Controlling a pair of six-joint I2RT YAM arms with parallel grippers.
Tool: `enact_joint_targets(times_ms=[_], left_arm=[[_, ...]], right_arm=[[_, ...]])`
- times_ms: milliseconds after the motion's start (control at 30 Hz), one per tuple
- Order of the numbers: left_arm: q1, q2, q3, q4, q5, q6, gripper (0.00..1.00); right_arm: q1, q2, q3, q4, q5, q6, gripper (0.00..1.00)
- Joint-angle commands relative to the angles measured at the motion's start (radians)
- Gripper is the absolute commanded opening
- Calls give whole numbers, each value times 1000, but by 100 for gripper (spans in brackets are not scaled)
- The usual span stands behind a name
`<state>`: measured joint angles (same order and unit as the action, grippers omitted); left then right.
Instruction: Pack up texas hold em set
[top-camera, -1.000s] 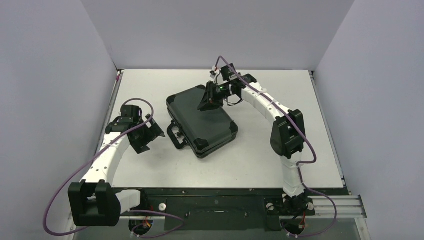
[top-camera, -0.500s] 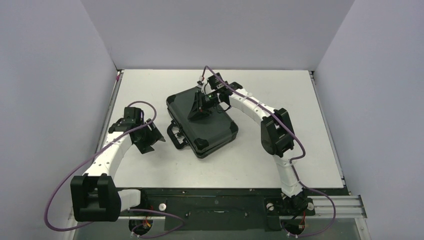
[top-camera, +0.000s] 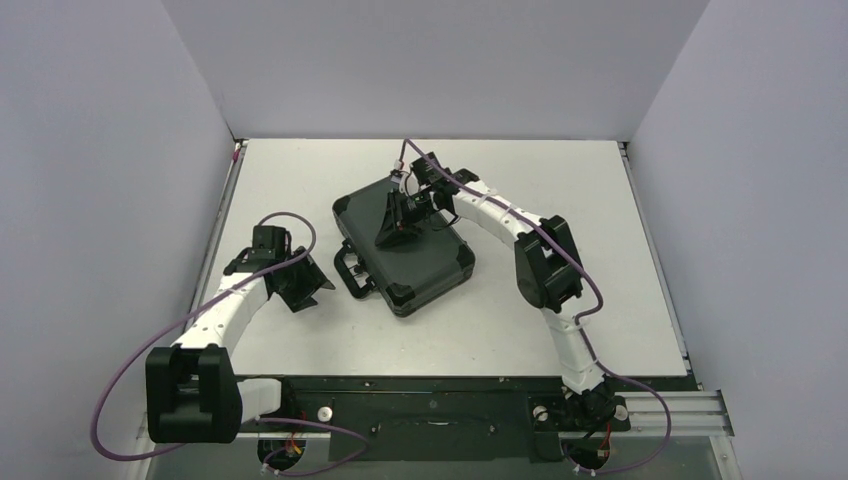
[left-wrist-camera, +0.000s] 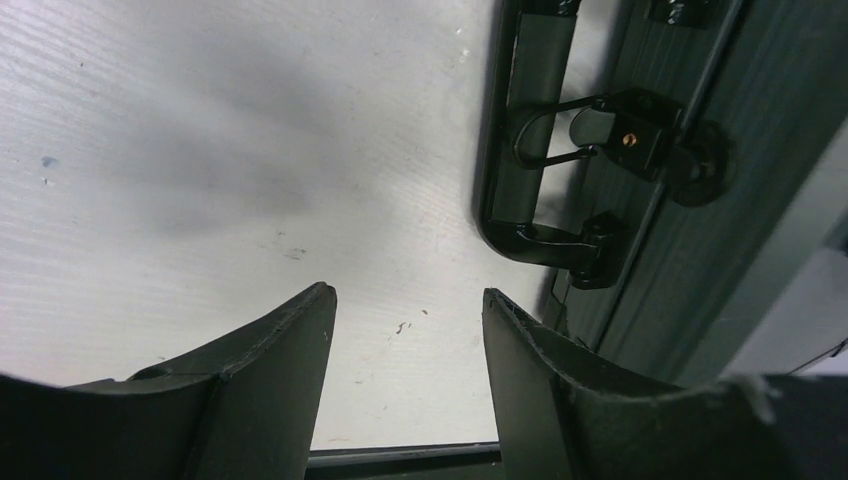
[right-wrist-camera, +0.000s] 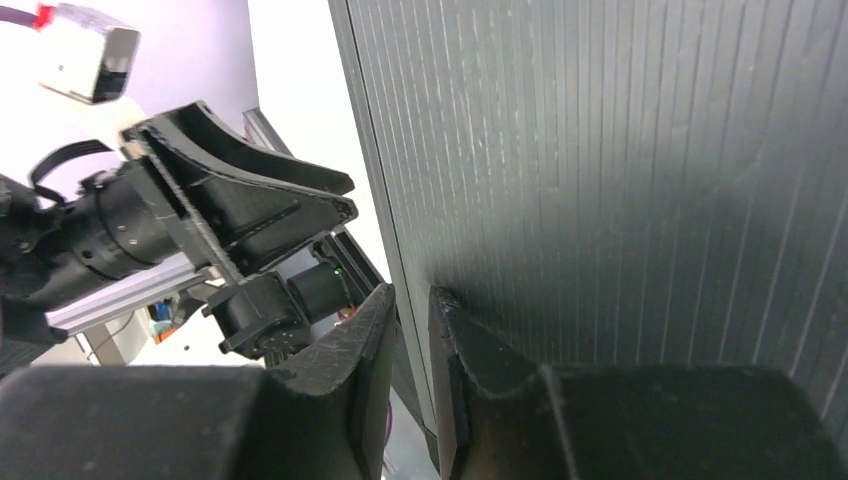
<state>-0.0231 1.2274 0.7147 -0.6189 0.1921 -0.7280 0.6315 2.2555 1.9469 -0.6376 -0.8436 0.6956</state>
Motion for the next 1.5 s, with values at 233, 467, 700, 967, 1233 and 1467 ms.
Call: enact_joint_targets(times_ms=[233,467,700,967,1233,1467], left_arm=[[6,-8,-7,98,-12,-22,53],[6,-21,-76,212,-16,-72,47],[6,59,-76,274,-6,-76,38],[6,167,-7,299,0,-32,26],[5,258,25,374,65,-17,14],[-4,308,35,437,138,-26,13]], right_arm=[[-1,125,-64,-165,218,-176,18],[-5,125,-115,-164,239,-187,18],[-6,122,-128,-158,239,-194,18],[-7,121,-141,-147,232,-197,18],[-10,123,-141,-149,226,-199,18],[-12,129,-138,-147,218,-198,18]])
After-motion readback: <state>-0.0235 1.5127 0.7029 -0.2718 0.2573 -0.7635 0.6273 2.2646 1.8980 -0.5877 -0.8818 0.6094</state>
